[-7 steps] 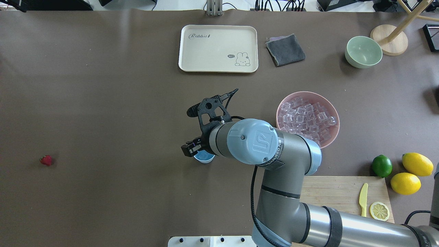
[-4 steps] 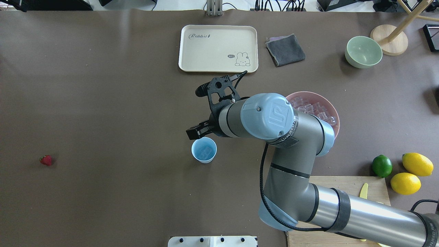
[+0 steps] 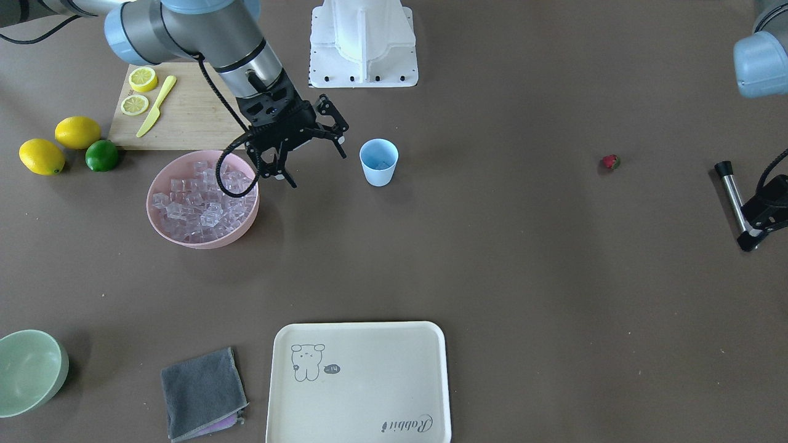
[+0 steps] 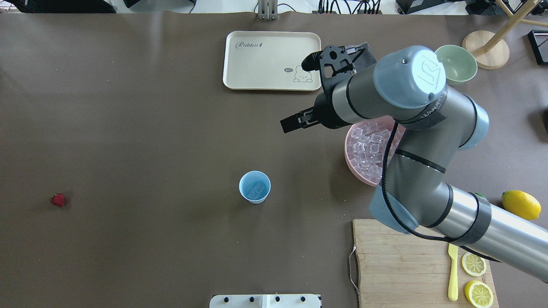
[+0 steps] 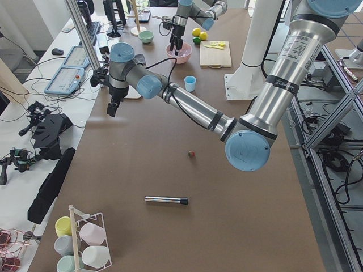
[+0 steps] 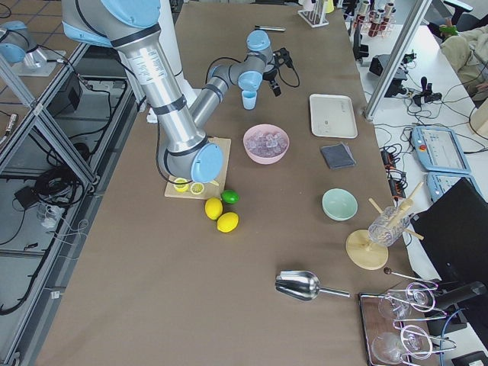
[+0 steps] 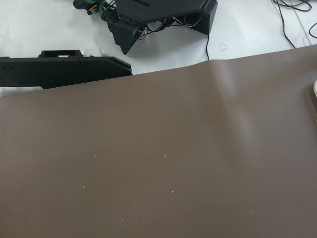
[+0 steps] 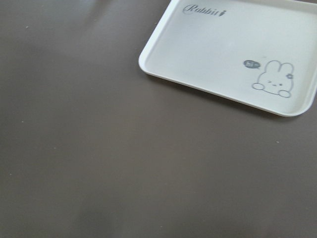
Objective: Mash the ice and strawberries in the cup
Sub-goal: 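Raise the right gripper and move it back over the ice bowl, then lower the right gripper into the bowl to grasp a third ice cube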
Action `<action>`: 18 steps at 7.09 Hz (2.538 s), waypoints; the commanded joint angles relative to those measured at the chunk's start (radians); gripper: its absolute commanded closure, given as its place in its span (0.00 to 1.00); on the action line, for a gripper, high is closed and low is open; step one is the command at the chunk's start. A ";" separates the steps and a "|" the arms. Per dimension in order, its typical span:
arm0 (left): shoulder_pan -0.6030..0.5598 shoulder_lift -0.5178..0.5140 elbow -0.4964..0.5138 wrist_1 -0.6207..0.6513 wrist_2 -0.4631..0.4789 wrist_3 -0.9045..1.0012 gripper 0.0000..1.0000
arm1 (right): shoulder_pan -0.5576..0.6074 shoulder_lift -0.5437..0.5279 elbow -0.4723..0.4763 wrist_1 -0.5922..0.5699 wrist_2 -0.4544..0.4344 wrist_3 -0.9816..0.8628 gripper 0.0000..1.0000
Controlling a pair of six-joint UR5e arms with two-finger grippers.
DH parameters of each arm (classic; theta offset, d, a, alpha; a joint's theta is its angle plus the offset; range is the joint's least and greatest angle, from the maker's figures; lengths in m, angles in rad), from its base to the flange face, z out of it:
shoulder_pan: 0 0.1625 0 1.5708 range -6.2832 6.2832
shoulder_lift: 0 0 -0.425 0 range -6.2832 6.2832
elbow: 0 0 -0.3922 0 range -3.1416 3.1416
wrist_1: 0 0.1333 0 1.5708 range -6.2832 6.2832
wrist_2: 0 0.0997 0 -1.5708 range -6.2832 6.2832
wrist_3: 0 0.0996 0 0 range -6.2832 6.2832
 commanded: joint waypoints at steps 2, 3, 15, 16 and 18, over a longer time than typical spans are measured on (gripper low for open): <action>-0.002 0.005 0.003 0.002 0.003 0.001 0.02 | 0.100 -0.097 0.068 -0.120 0.017 0.006 0.00; -0.002 0.003 -0.001 0.002 0.003 0.001 0.02 | 0.111 -0.138 0.068 -0.120 0.014 0.006 0.00; 0.008 -0.009 0.002 -0.041 0.006 0.000 0.02 | -0.016 -0.194 -0.023 -0.178 -0.148 0.215 0.25; 0.008 -0.009 -0.003 -0.041 0.004 -0.002 0.02 | -0.031 -0.205 -0.030 -0.179 -0.150 0.213 0.25; 0.008 -0.009 0.000 -0.046 0.006 -0.002 0.02 | -0.031 -0.205 -0.030 -0.184 -0.150 0.212 0.25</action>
